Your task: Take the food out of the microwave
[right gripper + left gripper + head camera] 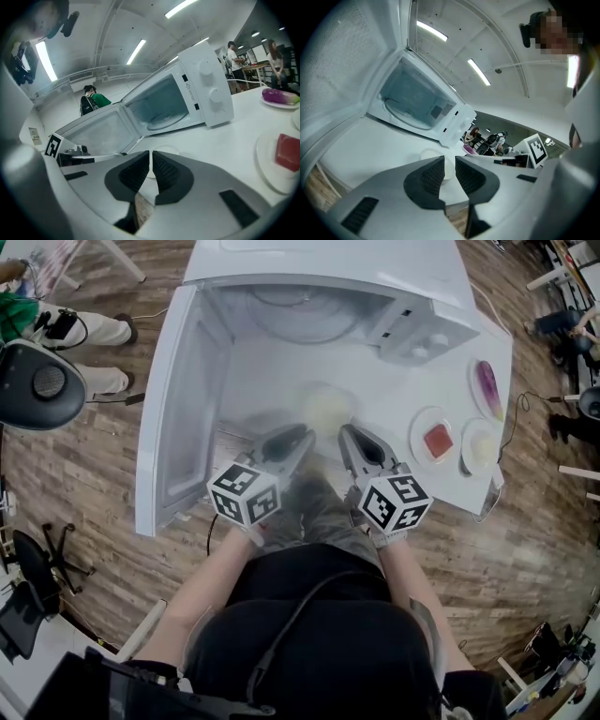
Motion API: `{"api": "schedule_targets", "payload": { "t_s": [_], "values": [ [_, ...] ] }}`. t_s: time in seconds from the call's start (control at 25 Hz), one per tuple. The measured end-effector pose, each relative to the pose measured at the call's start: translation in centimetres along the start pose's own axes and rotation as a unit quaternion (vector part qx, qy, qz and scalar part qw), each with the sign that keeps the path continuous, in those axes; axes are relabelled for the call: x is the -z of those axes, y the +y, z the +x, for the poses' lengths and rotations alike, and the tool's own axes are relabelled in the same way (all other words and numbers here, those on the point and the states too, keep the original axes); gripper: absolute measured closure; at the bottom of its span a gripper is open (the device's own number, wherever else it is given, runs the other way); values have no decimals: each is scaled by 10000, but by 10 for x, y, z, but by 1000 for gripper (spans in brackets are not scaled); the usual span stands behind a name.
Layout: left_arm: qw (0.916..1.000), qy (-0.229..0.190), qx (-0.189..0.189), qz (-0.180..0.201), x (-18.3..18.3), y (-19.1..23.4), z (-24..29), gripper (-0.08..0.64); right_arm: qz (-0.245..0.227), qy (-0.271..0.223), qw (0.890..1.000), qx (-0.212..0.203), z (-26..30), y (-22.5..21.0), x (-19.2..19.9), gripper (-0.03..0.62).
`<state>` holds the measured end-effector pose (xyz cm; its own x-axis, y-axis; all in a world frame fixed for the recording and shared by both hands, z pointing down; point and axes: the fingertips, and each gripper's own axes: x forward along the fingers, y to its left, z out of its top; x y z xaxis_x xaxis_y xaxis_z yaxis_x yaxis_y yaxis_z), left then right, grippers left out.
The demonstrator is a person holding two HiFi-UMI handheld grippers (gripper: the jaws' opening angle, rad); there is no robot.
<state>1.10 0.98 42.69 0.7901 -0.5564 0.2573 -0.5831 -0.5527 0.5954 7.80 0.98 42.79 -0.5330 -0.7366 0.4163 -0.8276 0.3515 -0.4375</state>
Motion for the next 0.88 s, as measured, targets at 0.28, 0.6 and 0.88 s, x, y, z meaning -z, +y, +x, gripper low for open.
{"api": "schedule_targets", "payload": {
  "t_s": [0.28, 0.6, 0.88],
  "values": [
    [9997, 14, 242, 2, -2, -9, -2, 528, 41, -7, 9997, -244, -6, 10, -3, 563],
    [9988, -58, 473, 93, -14, -24, -9, 528, 6, -41, 9978, -656, -15, 28, -12, 566],
    [9974, -175, 698, 85, -21, -33, -11, 529, -224, -81, 9967, -780, -20, 38, -20, 568]
  ]
}}
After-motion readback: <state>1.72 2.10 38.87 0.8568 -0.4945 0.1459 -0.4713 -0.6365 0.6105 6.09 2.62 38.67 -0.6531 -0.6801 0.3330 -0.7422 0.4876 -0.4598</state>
